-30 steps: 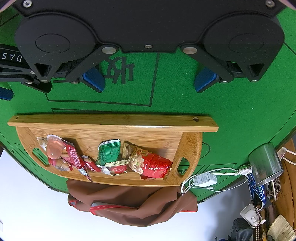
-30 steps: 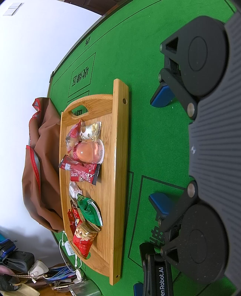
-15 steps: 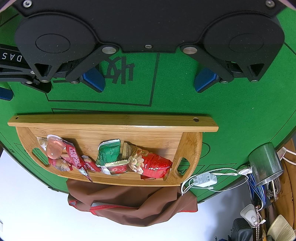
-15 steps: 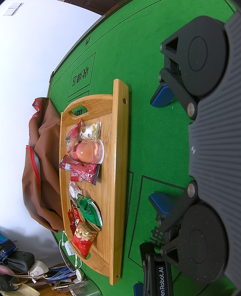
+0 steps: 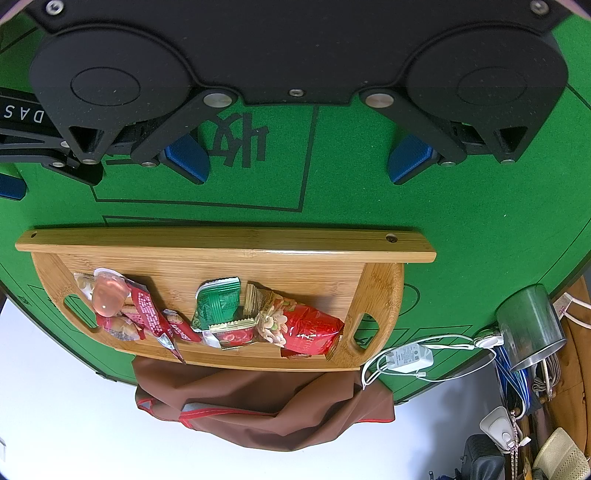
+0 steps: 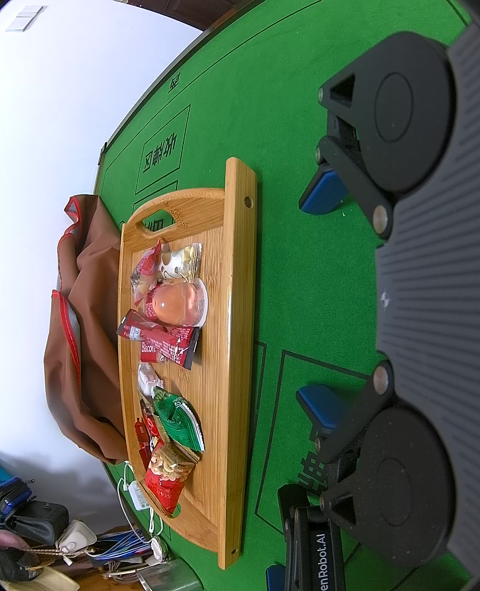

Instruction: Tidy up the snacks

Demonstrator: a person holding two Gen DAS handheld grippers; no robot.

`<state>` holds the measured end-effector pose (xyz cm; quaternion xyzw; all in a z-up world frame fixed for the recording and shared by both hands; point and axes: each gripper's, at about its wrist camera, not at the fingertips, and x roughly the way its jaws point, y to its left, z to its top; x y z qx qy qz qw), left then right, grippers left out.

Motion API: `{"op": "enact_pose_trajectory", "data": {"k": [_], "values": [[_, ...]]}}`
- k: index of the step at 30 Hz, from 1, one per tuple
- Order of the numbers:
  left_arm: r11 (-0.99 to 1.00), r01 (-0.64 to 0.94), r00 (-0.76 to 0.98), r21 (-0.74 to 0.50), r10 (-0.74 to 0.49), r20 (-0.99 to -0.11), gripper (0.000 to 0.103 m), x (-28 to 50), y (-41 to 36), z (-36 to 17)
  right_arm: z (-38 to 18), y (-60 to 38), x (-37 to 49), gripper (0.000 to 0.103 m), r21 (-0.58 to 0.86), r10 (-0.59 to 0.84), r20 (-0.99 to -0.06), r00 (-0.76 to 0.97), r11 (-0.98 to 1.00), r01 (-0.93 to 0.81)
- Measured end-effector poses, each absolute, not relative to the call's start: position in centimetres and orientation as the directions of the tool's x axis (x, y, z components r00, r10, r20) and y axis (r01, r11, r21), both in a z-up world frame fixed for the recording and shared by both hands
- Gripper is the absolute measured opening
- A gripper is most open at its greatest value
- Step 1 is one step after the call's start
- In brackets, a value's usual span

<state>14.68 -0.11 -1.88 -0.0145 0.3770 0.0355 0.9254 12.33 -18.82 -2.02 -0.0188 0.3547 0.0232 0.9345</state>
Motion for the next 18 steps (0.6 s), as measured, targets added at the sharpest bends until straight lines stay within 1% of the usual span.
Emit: {"op": "enact_pose_trajectory", "data": {"k": [18], "values": [[0.997,-0.076,0.713,0.0,0.055,-0.699,0.103,14.67,-0.1,-1.87,-2.0,-18.81,12.33,0.103,-0.018,0.03,-0.664,0.747,0.998,-0.057]]}}
